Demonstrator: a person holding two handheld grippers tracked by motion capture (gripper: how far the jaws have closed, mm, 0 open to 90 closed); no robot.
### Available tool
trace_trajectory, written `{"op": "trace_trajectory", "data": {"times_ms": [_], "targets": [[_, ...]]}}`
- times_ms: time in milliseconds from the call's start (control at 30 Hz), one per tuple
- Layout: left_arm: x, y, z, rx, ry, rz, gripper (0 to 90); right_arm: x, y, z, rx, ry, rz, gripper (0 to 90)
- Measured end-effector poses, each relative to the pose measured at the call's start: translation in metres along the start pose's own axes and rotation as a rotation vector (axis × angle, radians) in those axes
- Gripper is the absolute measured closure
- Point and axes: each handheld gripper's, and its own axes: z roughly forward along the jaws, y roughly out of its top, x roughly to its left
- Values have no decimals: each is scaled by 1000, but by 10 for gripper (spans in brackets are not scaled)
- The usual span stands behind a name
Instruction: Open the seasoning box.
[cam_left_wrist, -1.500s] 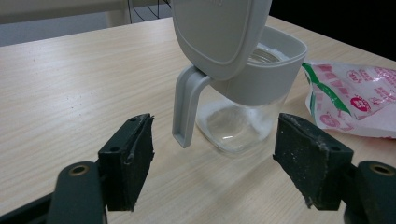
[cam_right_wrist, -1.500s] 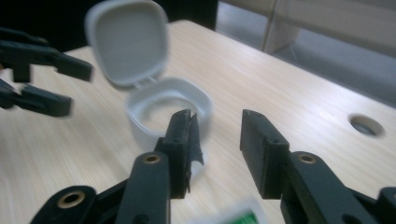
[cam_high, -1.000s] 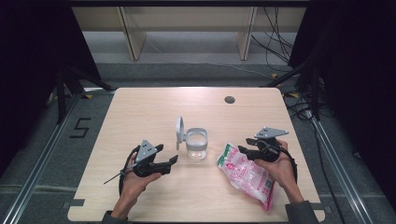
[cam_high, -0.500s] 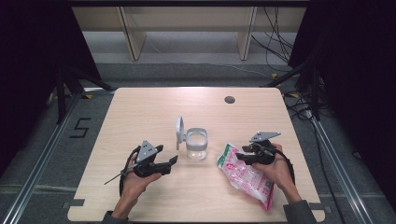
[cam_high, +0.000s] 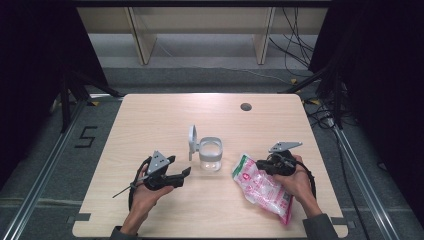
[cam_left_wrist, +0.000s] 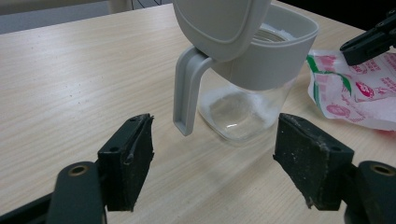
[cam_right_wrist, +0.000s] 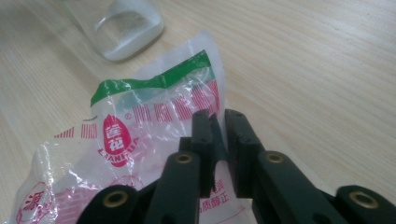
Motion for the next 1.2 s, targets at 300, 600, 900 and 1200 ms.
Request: {"op": "trace_trajectory", "data": {"times_ms": [300, 600, 900, 1200], "targets": [[0, 0, 0, -11, -6, -13, 279, -7, -1, -4, -48, -70, -16, 900], [1, 1, -2, -4, 8, -4, 280, -26, -13, -27, -90, -130, 62, 900], [0, 2, -4, -6, 8, -6, 281, -42, -41, -59, -95, -215, 148, 900], [-1, 2, -2, -13, 5, -9, 280, -43, -75, -90, -135, -246, 211, 900]]}}
